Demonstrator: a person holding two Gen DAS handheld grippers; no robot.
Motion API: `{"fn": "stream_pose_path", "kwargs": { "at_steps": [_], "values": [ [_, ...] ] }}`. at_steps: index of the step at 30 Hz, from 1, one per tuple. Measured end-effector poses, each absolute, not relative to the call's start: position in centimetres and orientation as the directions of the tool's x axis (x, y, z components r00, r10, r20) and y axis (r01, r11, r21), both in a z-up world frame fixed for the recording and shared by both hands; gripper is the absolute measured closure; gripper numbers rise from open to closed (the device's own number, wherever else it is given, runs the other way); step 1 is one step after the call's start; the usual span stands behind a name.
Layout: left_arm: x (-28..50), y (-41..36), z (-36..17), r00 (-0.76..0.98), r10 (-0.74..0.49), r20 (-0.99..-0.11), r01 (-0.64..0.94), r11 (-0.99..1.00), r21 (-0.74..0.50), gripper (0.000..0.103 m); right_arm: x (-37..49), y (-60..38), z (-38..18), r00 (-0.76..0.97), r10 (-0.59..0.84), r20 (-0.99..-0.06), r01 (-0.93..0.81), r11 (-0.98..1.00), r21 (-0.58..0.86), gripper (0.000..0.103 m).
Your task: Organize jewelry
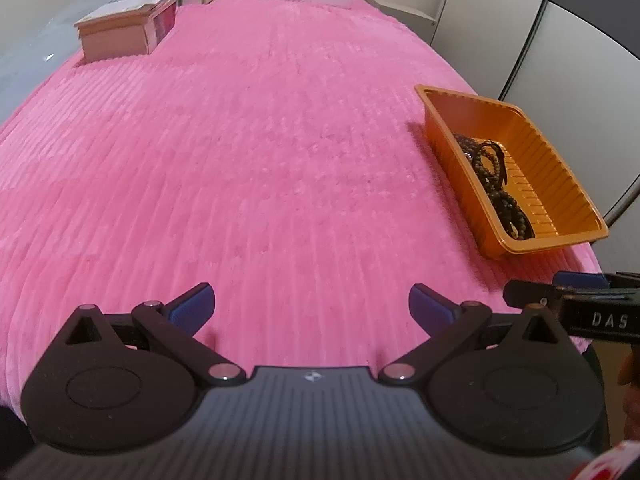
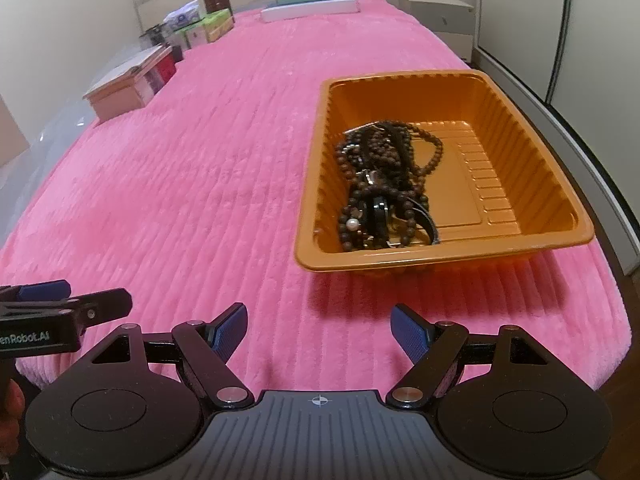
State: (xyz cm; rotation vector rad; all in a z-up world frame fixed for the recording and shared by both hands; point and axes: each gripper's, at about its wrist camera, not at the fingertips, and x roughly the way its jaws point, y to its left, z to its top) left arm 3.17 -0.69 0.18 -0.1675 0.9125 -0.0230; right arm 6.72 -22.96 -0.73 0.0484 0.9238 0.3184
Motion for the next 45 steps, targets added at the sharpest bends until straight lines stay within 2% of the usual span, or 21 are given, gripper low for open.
{"fn": "stream_pose_path", "kwargs": {
  "at_steps": [12,45],
  "values": [
    [2.87,-0.63,0.33,0.61,-0.05,-0.791,-0.089,0.987,-0.131,0.0,6.43,-22.61,-0.29,0.572,0.281,-0.771,-0.252,0.954,0.161,0.025],
    [2.89,-1.15,0.38,0.612,-0.053,-0.789,-0.067,0.991,-0.119,0.0,6.5,-22.47,-0.18,0.573,0.283,-0.769,-0.257,0.953,0.159,0.025]
  ]
}}
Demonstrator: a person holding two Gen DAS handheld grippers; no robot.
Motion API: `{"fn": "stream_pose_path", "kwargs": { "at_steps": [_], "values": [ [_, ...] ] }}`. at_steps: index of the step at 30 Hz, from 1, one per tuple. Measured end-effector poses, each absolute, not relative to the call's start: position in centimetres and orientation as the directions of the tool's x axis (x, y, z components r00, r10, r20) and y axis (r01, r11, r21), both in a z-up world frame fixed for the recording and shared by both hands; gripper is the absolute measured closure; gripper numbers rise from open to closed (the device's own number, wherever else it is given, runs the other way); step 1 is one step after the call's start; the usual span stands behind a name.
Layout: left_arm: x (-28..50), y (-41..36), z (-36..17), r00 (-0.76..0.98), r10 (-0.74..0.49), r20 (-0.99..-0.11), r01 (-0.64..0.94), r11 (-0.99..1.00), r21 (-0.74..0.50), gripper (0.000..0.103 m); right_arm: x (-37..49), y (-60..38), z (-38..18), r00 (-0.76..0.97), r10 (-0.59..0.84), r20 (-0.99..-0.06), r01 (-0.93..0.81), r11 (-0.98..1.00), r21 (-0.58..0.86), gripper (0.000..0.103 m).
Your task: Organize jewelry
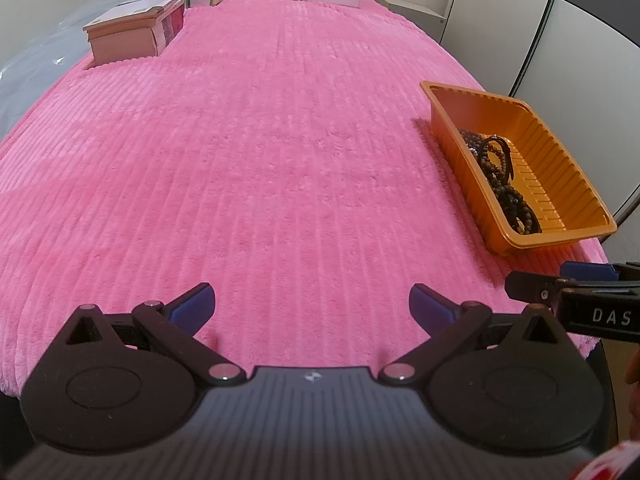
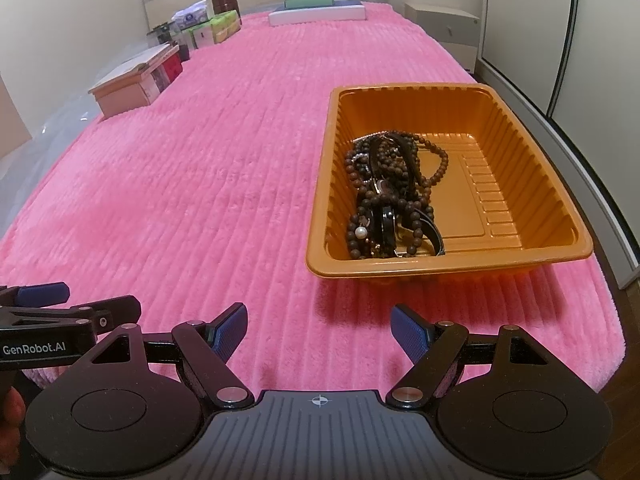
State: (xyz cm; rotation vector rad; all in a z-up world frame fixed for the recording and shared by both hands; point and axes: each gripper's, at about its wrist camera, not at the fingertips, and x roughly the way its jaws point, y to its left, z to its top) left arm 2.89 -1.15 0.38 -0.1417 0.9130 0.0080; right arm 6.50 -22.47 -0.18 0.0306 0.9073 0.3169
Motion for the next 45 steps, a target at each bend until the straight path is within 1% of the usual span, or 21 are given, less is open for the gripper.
{"fn": "stream_pose_path", "kwargs": {
  "at_steps": [45],
  "values": [
    [2.93,-1.29,0.28,0.611,-0.062,-0.789,-0.054,0.991,-0.12,0.0,6.52,-22.73,-0.41,0.571,0.28,-0.772,-0.252,0.955,0.16,0.025]
  ]
}}
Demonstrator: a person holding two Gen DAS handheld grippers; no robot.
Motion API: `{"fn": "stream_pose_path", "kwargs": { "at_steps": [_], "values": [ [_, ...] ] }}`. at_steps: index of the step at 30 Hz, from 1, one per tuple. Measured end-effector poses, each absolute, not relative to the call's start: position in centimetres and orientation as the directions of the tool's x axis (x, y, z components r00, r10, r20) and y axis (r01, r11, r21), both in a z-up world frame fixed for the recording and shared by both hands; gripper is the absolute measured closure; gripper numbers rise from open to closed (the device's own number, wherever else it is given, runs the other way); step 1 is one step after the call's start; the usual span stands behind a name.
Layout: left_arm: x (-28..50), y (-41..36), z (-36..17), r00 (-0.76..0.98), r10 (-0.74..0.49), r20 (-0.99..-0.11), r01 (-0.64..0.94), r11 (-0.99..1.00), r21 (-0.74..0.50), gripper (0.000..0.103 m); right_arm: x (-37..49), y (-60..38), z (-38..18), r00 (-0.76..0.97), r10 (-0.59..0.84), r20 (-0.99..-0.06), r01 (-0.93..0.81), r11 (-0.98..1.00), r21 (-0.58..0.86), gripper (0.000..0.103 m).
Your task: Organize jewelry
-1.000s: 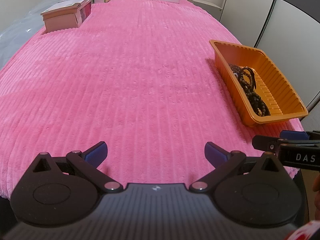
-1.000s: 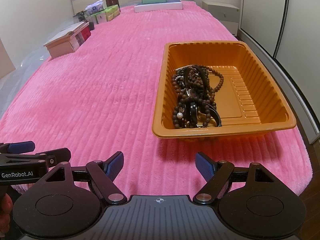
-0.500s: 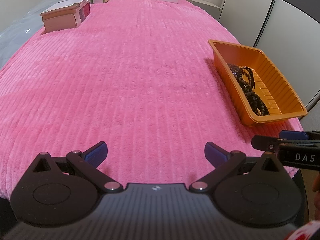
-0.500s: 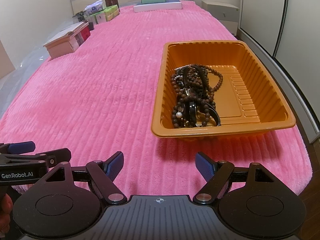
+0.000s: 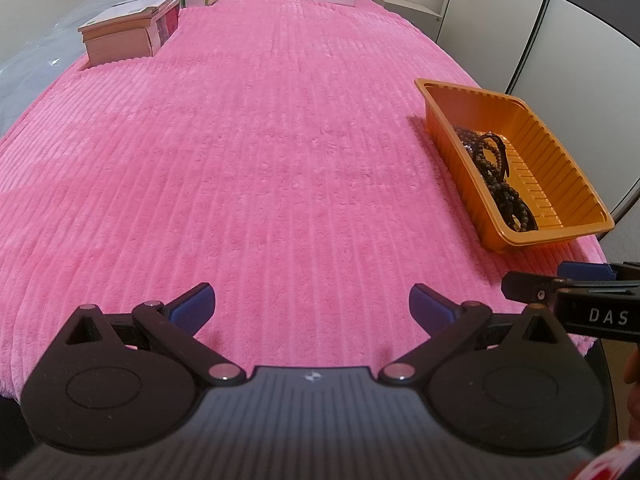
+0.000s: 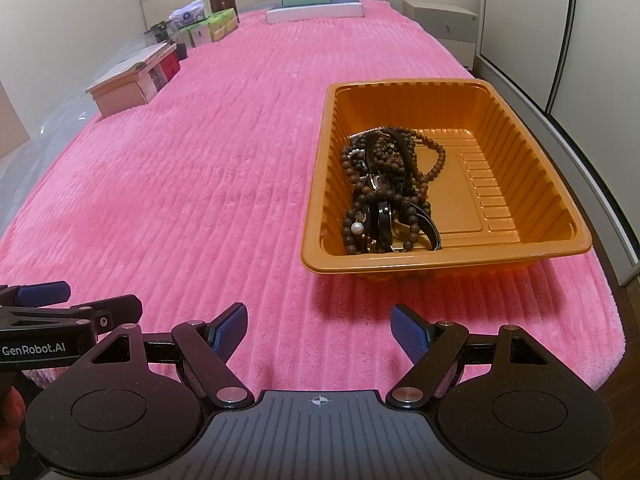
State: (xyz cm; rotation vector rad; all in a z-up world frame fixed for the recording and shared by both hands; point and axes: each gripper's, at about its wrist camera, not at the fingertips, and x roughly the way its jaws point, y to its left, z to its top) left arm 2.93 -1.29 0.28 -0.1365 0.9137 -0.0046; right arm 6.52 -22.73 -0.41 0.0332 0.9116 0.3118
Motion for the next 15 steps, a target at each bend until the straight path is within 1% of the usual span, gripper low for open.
{"fn": "stream_pose_path", "kwargs": {
  "at_steps": [10,15],
  "values": [
    [3.06,-1.52,0.3,0.613,-0.067,-0.787,-0.049,0.991,-0.123,0.0,6.51,-22.74,-0.36,0.571,0.28,-0.772,-0.253,0.954,0.16,0.025],
    [3.07,-1.41,0.55,0.629,-0.079,-0.773,-0.046,0.989,-0.139,0.0,6.52,-22.76,-0.35,0.571,0.28,-0.772,-0.252,0.954,0.16,0.025]
  ]
}}
